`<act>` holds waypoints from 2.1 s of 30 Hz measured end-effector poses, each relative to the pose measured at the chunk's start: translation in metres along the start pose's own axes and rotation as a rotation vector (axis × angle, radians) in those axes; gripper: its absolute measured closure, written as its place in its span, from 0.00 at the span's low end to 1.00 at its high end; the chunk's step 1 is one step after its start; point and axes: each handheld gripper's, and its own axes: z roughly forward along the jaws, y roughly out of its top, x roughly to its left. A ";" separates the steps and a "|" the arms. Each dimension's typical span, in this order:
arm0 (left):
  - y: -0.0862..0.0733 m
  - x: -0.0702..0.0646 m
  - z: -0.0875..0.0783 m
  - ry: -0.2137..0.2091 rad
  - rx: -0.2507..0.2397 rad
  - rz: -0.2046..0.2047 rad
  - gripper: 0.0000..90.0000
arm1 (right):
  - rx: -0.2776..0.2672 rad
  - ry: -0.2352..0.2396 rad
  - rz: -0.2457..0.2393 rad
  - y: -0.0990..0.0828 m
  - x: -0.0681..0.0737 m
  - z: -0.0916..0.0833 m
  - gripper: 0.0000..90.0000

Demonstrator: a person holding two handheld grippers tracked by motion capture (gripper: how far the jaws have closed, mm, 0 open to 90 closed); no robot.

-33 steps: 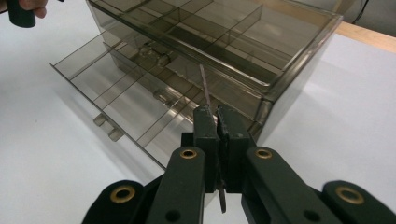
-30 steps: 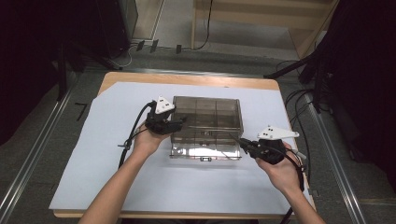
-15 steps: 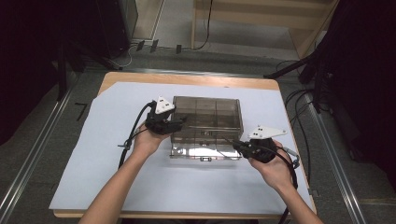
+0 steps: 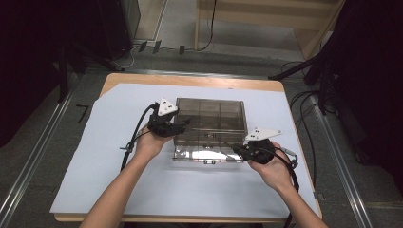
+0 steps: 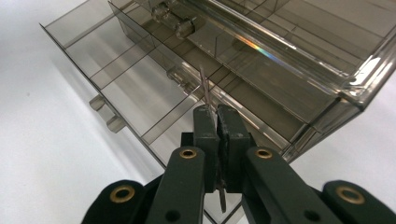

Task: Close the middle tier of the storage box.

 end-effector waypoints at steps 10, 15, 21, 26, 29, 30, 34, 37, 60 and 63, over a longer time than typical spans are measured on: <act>0.000 0.000 0.000 0.001 0.002 0.001 0.50 | 0.022 0.003 -0.003 -0.002 -0.001 0.008 0.97; 0.000 0.000 0.000 0.003 0.000 0.000 0.50 | 0.030 0.000 0.000 -0.003 -0.002 0.009 0.97; 0.000 0.000 0.000 0.003 0.001 0.000 0.50 | 0.035 0.000 0.007 -0.004 -0.002 0.011 0.97; 0.000 0.000 0.000 0.004 0.000 0.000 0.50 | 0.034 0.005 0.014 -0.004 -0.002 0.013 0.96; 0.000 0.000 0.000 0.004 0.000 0.000 0.50 | 0.028 0.004 0.014 -0.004 -0.003 0.013 0.95; 0.000 0.000 0.000 0.004 0.000 -0.001 0.50 | 0.027 0.002 0.024 -0.004 -0.003 0.012 0.94; 0.001 0.000 -0.001 0.000 0.007 0.001 0.50 | 0.016 0.002 0.033 -0.005 -0.004 0.010 0.93; 0.001 0.000 -0.001 -0.001 0.008 0.001 0.50 | 0.004 0.002 0.035 -0.004 -0.004 0.006 0.93; -0.001 -0.001 -0.001 0.002 -0.002 -0.007 0.50 | -0.124 -0.065 0.130 -0.037 -0.017 -0.037 0.87; 0.000 -0.001 -0.001 0.003 0.001 -0.006 0.50 | -0.134 -0.077 0.146 -0.045 -0.019 -0.041 0.86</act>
